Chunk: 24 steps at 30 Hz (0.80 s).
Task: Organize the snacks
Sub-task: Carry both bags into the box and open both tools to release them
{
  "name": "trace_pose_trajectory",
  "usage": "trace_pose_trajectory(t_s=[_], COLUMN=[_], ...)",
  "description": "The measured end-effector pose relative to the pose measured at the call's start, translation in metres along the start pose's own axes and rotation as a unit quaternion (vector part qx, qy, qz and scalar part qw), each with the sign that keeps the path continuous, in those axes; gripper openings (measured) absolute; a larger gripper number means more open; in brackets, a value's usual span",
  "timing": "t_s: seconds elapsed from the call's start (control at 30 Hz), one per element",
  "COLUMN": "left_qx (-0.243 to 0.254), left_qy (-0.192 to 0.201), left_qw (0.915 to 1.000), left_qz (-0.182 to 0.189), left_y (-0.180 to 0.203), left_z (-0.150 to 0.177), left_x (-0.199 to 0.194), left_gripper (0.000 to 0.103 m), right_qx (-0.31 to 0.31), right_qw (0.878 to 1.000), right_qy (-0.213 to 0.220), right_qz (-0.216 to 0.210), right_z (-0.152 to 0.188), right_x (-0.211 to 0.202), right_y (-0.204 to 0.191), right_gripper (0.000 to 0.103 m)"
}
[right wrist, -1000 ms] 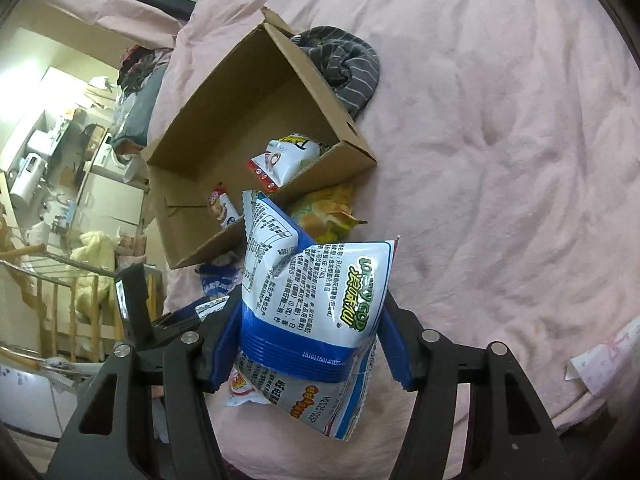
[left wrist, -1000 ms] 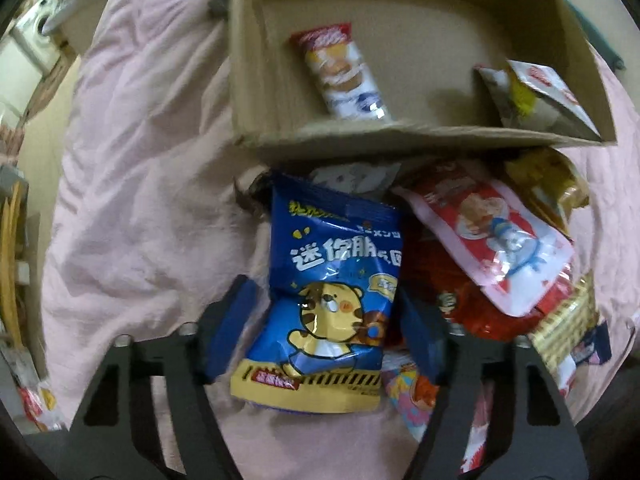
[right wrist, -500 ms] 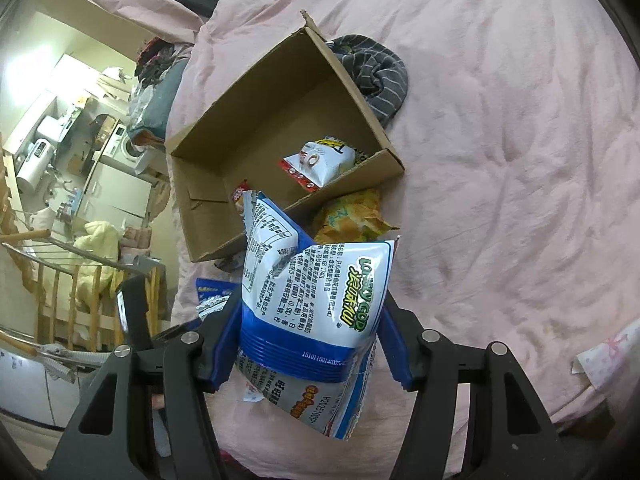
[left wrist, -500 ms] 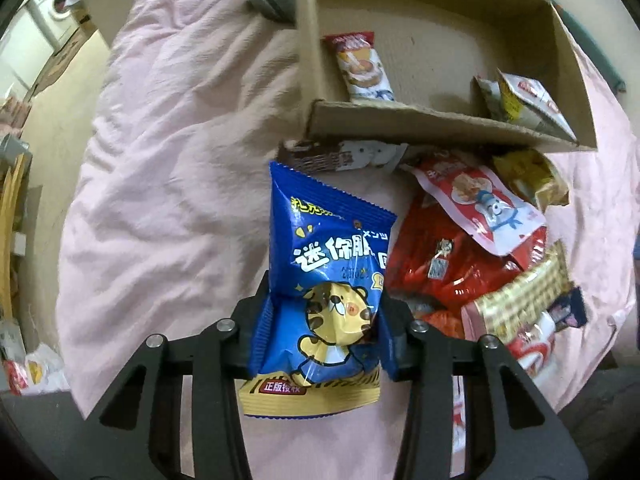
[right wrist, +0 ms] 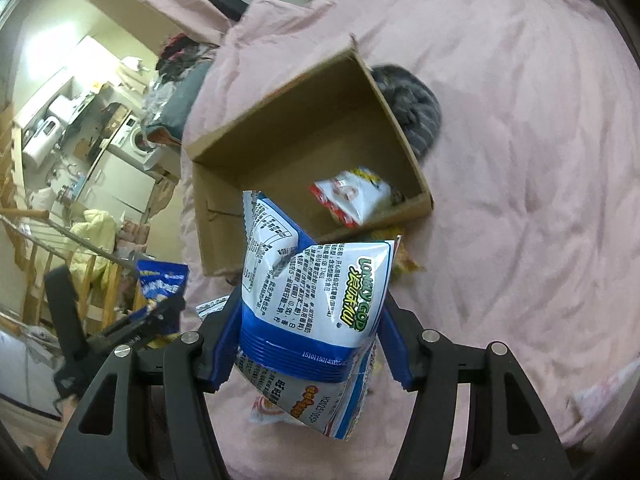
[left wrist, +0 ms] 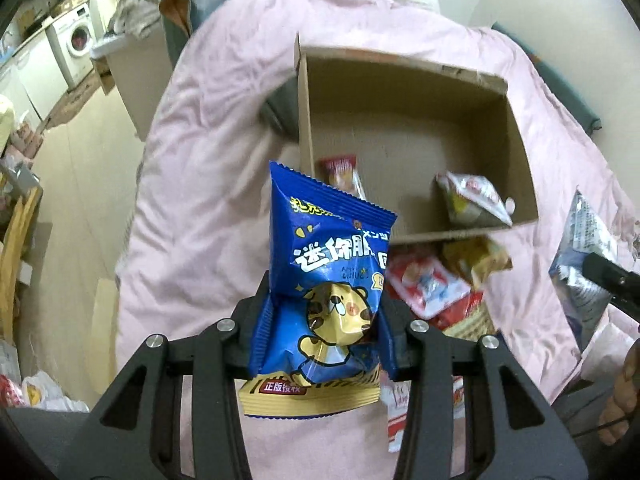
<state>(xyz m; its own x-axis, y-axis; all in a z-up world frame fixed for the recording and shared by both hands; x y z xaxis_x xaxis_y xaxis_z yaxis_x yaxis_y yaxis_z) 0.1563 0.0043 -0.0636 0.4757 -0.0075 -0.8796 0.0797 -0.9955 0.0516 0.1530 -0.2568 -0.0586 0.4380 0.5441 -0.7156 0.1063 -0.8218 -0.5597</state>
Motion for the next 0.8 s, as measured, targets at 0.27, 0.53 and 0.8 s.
trace_pose_trajectory(t_s=[0.27,0.53,0.8], left_qx=[-0.001,-0.002,-0.044], left_qy=[0.028,0.043,0.028], left_qw=[0.9996,0.998,0.9969], left_qz=[-0.009,-0.045,-0.06], left_y=[0.014,0.035,0.043], left_z=[-0.045,-0.076,-0.086], left_x=[0.0,0.028,0.064], left_gripper=[0.039,0.039,0.039], right_qx=[-0.035,-0.059,-0.089], right_qw=[0.999,0.997,0.995], right_qy=[0.029,0.041,0.046], right_qz=[-0.01,-0.003,0.009], right_z=[-0.047,-0.097,-0.119], right_x=[0.015,0.056,0.092], right_y=[-0.016,-0.017,-0.017], right_gripper=[0.063,0.063,0.063])
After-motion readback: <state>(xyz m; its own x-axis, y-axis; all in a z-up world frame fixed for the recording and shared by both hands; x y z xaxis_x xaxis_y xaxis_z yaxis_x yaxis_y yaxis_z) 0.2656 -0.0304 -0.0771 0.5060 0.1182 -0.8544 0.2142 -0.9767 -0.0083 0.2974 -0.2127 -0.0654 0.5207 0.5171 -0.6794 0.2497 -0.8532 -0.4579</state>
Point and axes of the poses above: each gripper's, at about its wrist camera, not at the fingertips, and x roughly the way its jaws point, y to its right, z to its underside, the point moved 5 cm from there along x, roughly the way its jaws point, and after that the axes turned 4 degrees about -z, right-handed, at the moved point
